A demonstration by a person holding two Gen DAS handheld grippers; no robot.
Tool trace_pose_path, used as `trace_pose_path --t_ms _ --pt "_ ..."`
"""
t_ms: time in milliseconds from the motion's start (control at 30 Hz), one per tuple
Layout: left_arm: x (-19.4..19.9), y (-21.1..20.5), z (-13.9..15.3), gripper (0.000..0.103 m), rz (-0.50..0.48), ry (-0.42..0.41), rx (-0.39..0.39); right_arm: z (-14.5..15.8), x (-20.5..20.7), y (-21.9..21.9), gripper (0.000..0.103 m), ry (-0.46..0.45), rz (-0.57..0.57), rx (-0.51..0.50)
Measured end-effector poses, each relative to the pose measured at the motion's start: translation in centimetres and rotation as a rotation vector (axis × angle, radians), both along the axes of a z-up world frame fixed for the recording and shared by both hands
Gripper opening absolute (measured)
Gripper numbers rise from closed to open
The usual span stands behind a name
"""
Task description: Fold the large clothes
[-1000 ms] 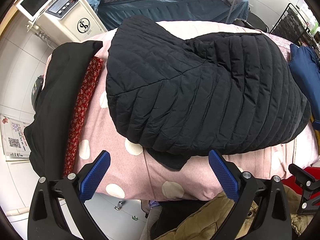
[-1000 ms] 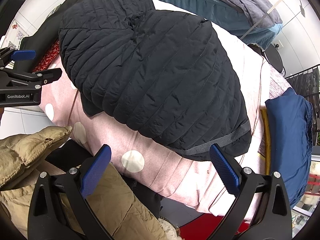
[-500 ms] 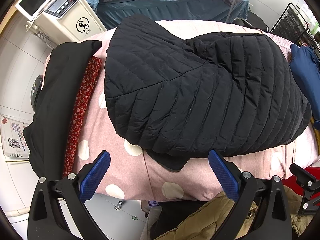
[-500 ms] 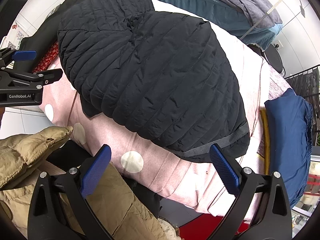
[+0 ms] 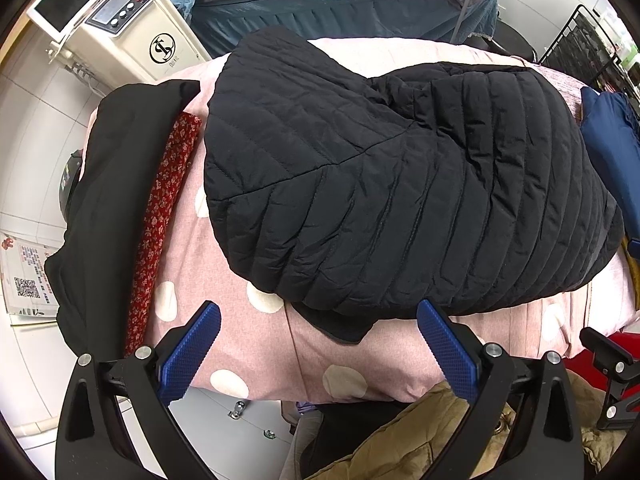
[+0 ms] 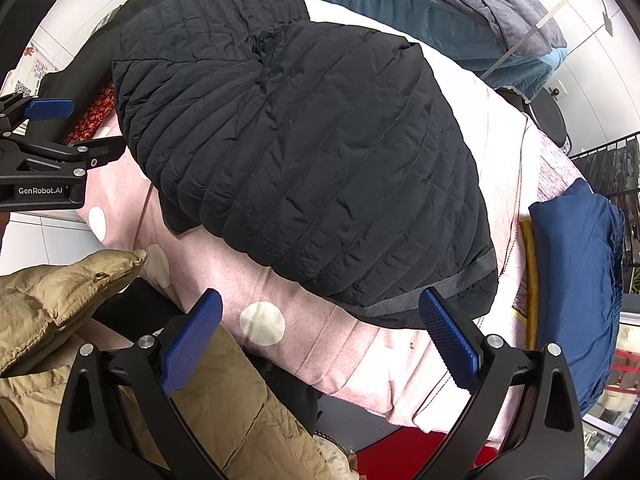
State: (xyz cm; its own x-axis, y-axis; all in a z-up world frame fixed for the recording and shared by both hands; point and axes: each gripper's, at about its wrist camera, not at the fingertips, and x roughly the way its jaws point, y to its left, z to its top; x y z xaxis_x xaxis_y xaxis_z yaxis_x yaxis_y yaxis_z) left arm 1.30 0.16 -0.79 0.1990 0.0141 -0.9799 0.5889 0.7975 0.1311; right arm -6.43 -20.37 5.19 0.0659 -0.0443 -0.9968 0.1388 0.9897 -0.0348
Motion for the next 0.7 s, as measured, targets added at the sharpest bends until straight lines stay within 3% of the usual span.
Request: trace_pose_path --t_ms 233,367,567,700 --pt "0.1 -0.1 0.0 0.097 0.0 0.002 -0.001 0.1 0.0 -0.1 0.097 0.0 0.003 0.004" --pt "0.7 0.4 0.4 0.097 0.02 0.009 -0.029 1.4 0.0 -1.1 0.097 -0.059 -0.044 0.053" --pt "4.7 3.4 2.3 0.097 0.169 0.022 -0.151 4.0 0.0 -4.8 0.097 -0.207 -0.198 0.113" --pt "9.3 5.7 2.2 0.097 0.262 0.037 -0.189 3.9 -0.2 -6.8 0.097 -0.229 -0.279 0.14"
